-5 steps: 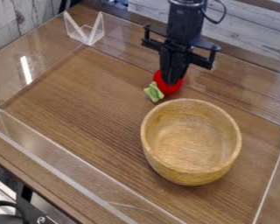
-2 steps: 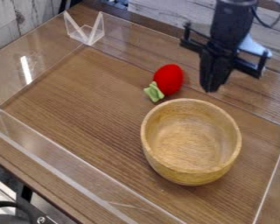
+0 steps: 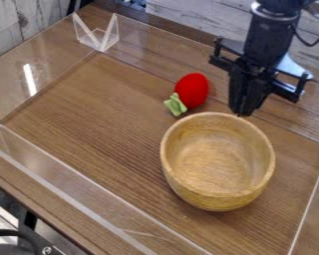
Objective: Move the red object to the right side of the table
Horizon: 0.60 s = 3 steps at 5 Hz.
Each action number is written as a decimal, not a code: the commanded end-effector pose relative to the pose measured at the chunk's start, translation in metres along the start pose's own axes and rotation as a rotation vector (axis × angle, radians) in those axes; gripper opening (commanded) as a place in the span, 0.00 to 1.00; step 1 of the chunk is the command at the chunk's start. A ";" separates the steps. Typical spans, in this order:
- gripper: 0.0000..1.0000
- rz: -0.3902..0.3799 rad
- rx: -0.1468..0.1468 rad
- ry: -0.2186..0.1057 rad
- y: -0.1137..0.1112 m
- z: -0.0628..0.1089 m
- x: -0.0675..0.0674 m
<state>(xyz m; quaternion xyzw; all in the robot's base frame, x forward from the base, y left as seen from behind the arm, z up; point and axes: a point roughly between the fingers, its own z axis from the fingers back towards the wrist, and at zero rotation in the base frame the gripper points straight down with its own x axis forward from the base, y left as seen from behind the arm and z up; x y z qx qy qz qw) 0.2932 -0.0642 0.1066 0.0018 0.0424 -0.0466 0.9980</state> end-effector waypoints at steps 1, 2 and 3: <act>1.00 0.028 -0.005 -0.031 0.016 0.007 0.003; 1.00 0.059 0.003 -0.033 0.034 0.006 0.008; 1.00 0.087 0.011 -0.039 0.052 0.005 0.012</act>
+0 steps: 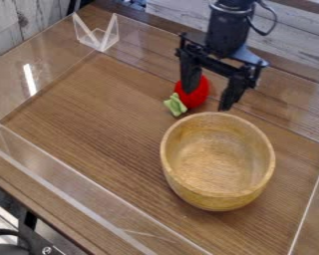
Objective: Move the red object to the right side of the table
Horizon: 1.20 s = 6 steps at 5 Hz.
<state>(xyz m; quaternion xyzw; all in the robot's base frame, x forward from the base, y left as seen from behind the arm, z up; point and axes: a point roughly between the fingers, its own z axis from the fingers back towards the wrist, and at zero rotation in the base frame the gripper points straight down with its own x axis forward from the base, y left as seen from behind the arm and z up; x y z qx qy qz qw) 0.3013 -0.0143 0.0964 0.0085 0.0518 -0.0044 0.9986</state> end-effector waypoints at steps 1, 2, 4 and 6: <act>0.00 0.005 0.000 -0.057 0.002 0.014 0.008; 0.00 -0.004 0.005 -0.070 -0.010 0.018 0.006; 0.00 -0.055 0.007 -0.115 -0.049 0.033 -0.003; 1.00 -0.074 0.010 -0.106 -0.061 0.026 -0.007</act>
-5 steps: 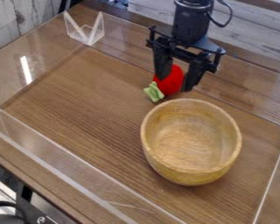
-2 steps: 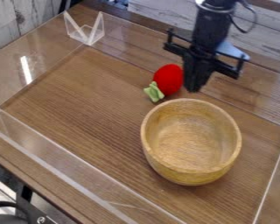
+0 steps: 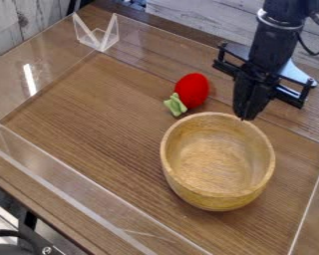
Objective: Move the red object to the right side of the table
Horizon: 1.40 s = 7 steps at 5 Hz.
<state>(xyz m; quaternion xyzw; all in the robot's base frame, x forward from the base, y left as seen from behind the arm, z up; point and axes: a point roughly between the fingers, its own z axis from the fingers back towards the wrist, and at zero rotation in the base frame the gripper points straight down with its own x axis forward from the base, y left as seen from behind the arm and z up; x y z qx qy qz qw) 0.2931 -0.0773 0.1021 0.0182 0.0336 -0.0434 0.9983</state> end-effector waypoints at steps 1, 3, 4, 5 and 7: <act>1.00 0.023 -0.009 -0.060 0.017 0.017 0.002; 1.00 -0.053 0.010 -0.065 0.048 0.007 0.012; 1.00 -0.070 0.018 -0.068 0.068 0.002 0.020; 1.00 -0.085 0.023 -0.075 0.082 -0.003 0.026; 1.00 -0.114 0.023 -0.077 0.095 -0.011 0.036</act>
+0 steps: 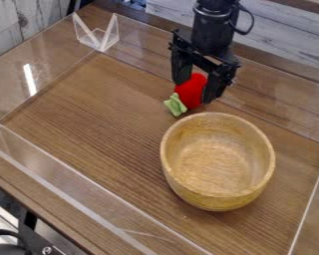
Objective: Move the red object to the right side of the table
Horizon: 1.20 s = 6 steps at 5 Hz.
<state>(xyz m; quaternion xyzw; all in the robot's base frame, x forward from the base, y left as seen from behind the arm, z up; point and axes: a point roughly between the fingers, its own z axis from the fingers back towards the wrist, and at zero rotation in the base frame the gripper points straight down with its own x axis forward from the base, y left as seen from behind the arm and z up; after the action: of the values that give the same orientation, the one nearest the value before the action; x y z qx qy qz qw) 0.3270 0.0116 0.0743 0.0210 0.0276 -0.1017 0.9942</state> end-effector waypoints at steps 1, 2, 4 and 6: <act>1.00 -0.011 0.015 -0.062 0.013 0.013 0.012; 1.00 -0.027 0.012 -0.064 0.019 0.009 0.016; 1.00 -0.056 0.009 -0.070 0.024 0.003 0.023; 1.00 -0.082 0.007 -0.076 0.026 -0.001 0.030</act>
<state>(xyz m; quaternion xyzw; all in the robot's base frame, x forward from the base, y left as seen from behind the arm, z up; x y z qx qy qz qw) 0.3522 0.0253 0.0551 0.0129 0.0198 -0.1501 0.9884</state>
